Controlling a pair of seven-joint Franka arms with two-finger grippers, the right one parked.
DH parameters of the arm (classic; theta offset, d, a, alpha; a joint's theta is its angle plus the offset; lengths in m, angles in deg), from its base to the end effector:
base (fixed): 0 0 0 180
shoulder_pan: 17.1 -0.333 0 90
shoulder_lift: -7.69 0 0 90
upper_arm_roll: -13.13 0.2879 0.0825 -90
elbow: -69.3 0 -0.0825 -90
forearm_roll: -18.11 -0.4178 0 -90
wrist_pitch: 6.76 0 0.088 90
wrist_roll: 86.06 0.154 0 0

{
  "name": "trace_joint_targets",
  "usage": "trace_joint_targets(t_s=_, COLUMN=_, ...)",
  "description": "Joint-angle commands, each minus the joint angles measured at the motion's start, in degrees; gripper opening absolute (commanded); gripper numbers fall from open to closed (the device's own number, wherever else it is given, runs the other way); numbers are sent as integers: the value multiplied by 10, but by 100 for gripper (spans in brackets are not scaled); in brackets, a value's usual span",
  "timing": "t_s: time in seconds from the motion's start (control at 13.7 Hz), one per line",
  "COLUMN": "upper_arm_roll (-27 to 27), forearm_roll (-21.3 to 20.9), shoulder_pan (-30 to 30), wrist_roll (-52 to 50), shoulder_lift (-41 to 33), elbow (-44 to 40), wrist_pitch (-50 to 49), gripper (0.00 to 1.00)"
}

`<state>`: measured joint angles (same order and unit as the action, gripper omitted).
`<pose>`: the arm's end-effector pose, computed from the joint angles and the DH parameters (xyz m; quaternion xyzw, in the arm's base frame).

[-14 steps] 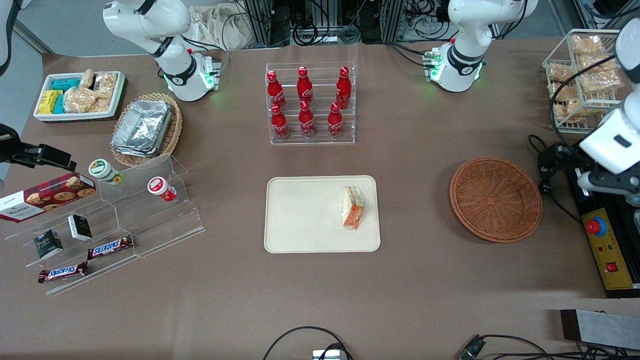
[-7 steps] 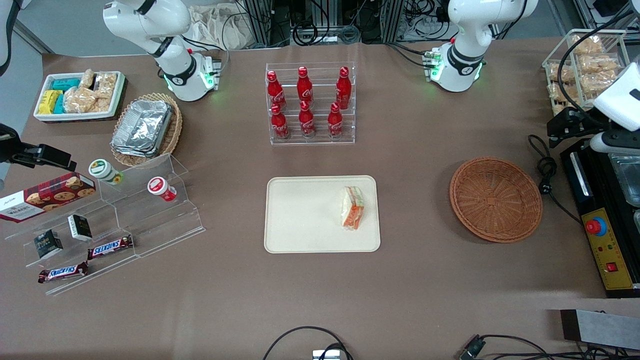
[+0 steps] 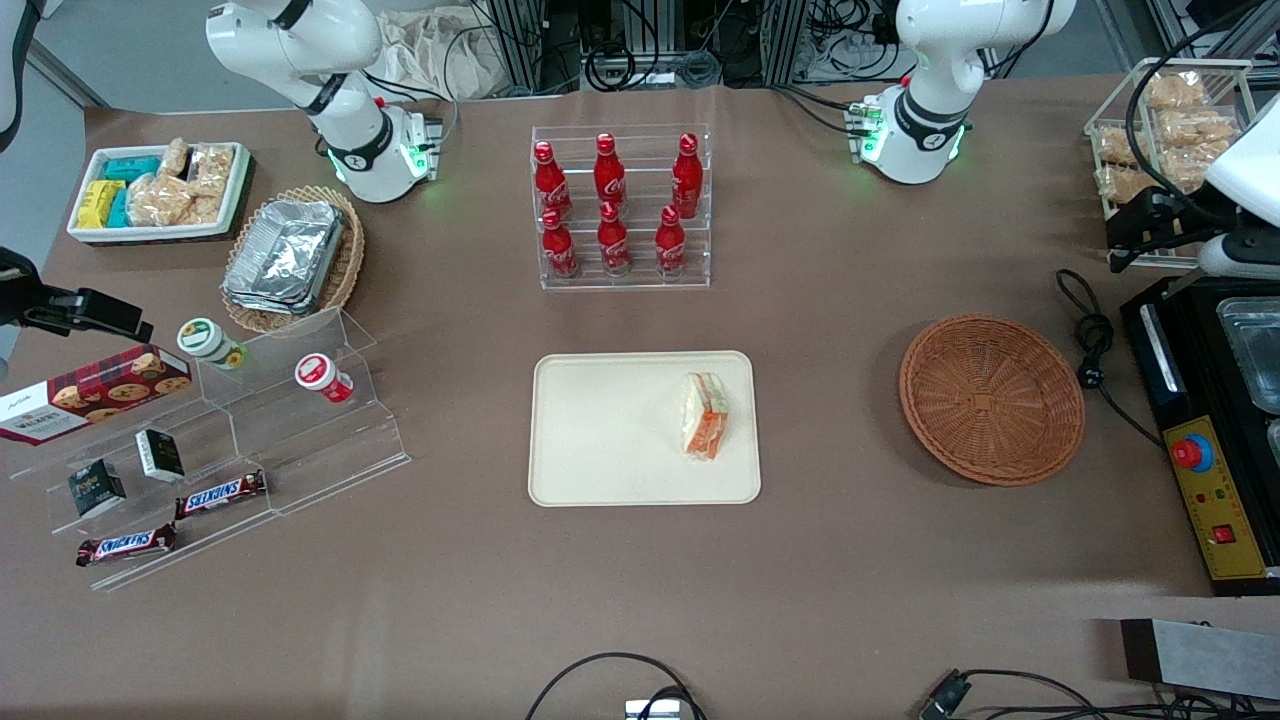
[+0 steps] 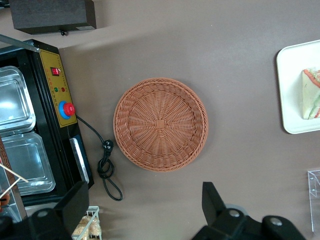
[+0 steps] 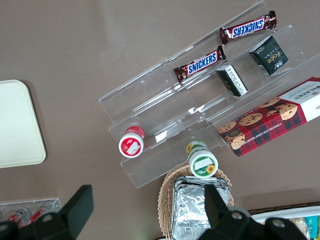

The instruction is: Place sandwich from basket to tray

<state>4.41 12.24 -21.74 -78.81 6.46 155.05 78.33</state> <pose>0.5735 -0.0252 0.5923 -0.9942 0.0940 -0.0034 0.0527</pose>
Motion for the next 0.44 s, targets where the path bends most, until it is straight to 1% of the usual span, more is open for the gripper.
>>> trace_joint_targets(t_s=0.0, upper_arm_roll=8, forearm_roll=18, shoulder_pan=3, wrist_roll=10, shoulder_lift=-12, elbow=10, wrist_pitch=-6, gripper=100)
trace_joint_targets(t_s=0.07, upper_arm_roll=8, forearm_roll=27, shoulder_pan=3, wrist_roll=9, shoulder_lift=-12, elbow=10, wrist_pitch=-7, gripper=100)
trace_joint_targets(t_s=0.37, upper_arm_roll=8, forearm_roll=32, shoulder_pan=2, wrist_roll=4, shoulder_lift=-12, elbow=10, wrist_pitch=-7, gripper=100)
